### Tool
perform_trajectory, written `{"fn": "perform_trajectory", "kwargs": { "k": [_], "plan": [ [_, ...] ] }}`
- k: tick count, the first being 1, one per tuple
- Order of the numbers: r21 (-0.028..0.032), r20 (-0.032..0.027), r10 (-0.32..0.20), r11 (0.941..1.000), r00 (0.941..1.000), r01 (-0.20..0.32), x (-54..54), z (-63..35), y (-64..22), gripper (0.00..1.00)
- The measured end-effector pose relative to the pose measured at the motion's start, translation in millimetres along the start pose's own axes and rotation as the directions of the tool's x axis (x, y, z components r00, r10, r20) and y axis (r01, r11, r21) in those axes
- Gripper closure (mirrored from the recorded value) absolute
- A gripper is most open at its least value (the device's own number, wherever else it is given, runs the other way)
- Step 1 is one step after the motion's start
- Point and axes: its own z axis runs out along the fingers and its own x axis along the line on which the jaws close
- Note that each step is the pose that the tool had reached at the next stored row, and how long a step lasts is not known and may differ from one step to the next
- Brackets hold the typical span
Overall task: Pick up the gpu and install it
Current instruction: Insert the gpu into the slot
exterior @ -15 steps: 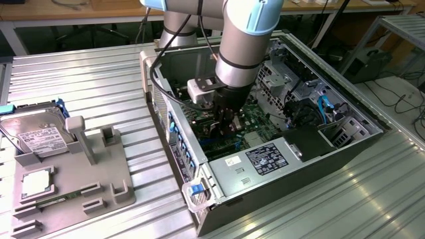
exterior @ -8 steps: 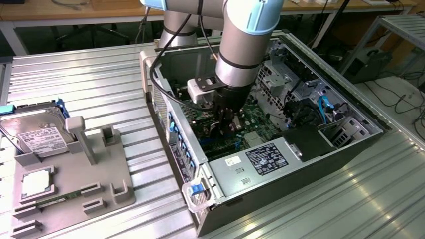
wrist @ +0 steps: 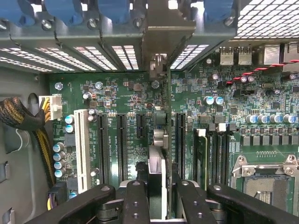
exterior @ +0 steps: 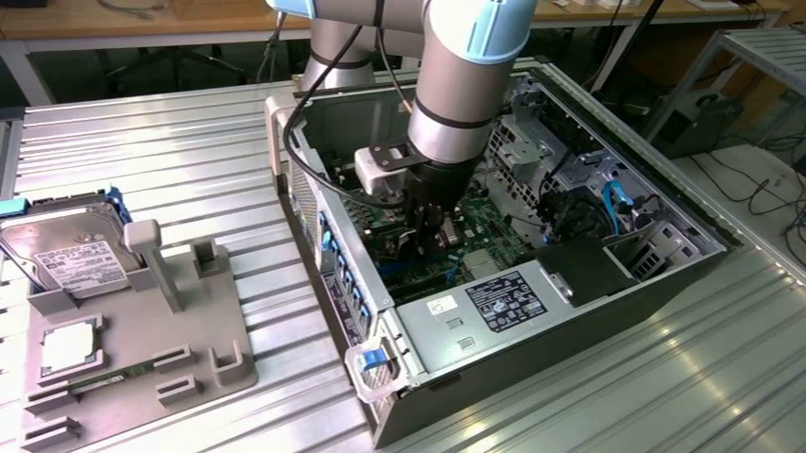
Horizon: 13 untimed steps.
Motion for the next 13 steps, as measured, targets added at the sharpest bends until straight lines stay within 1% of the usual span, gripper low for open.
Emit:
{"fn": "perform_trajectory", "kwargs": {
  "k": [9,13],
  "plan": [
    [-0.0001,-0.0001,-0.008,1.0000,1.0000,0.008,-1.7,0.7,0.0,0.72],
    [-0.0001,0.0000,-0.008,1.0000,1.0000,0.008,-1.7,2.5,0.0,0.72]
  ]
}}
